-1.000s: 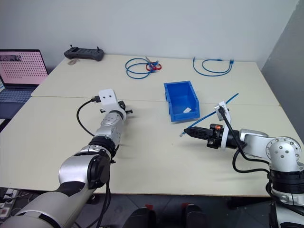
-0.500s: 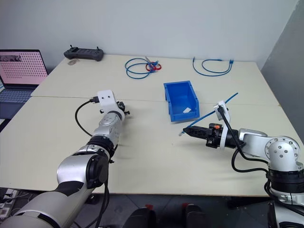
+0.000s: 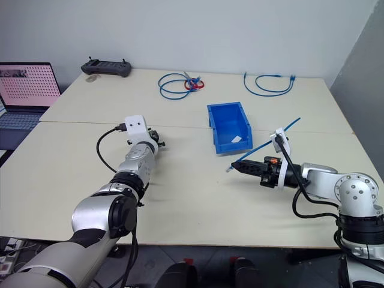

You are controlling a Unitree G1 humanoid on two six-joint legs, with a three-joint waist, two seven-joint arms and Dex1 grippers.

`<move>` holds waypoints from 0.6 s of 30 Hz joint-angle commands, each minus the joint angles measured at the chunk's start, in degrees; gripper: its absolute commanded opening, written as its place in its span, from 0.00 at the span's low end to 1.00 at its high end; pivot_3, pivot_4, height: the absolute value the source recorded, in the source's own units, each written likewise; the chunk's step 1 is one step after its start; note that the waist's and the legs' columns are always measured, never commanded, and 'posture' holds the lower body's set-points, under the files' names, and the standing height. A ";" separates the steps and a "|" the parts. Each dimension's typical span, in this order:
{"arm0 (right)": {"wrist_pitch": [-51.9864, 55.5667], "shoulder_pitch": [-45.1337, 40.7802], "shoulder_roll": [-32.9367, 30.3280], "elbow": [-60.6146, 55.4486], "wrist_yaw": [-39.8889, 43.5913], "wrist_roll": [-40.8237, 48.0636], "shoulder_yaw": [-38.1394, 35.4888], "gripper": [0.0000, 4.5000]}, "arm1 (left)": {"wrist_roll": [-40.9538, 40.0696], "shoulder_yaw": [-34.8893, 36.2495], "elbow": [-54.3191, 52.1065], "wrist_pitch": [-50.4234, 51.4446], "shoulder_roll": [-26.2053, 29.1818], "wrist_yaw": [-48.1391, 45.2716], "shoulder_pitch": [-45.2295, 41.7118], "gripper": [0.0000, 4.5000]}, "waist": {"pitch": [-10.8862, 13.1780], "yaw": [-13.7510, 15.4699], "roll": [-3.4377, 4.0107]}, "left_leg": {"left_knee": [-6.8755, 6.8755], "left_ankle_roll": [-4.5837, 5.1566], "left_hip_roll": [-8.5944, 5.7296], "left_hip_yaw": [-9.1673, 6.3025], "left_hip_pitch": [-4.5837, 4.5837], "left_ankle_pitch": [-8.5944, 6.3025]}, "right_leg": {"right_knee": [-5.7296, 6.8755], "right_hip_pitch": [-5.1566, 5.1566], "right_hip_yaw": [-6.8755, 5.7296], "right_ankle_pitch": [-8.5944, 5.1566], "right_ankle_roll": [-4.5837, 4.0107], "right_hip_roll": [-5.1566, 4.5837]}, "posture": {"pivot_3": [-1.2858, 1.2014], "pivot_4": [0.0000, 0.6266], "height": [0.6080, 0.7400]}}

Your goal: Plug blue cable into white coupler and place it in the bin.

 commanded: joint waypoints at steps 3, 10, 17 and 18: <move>-0.97 -0.49 0.37 -1.69 0.04 0.33 -1.89 0.04 | 0.59 -0.15 -0.80 -0.65 0.92 -0.11 -1.18 0.17 | 0.00 0.00 0.00 | 0.00 0.00 0.00 0.00 0.00 0.00 | 0.00 0.00 0.00 0.00 0.00 -0.01 | 0.52 0.24 1.00; -1.14 -0.54 0.79 -1.83 -0.11 -0.03 -1.81 0.04 | 3.03 -3.20 -1.90 -1.32 1.81 -4.55 -0.42 0.17 | 0.00 0.00 0.00 | 0.01 0.00 0.00 0.00 0.00 0.00 | 0.02 0.00 0.00 0.00 0.00 -0.03 | 0.52 0.24 1.00; -1.27 -0.88 -0.04 -2.64 1.06 -0.72 -1.89 0.04 | -0.01 -14.64 -28.60 2.81 5.07 -43.23 15.47 0.17 | -0.02 -0.33 0.05 | 0.00 -0.01 -0.01 0.06 0.03 0.01 | 0.11 -0.03 0.06 0.00 -0.02 0.01 | 0.52 0.24 1.00; -1.30 -1.13 -0.15 -2.83 1.47 -0.98 -1.76 0.04 | -2.94 -16.80 -37.93 5.78 6.58 -50.52 20.33 0.17 | -0.02 -0.74 0.07 | -0.01 -0.02 0.02 0.08 0.03 0.01 | 0.10 -0.04 0.10 0.00 -0.03 -0.03 | 0.52 0.24 1.00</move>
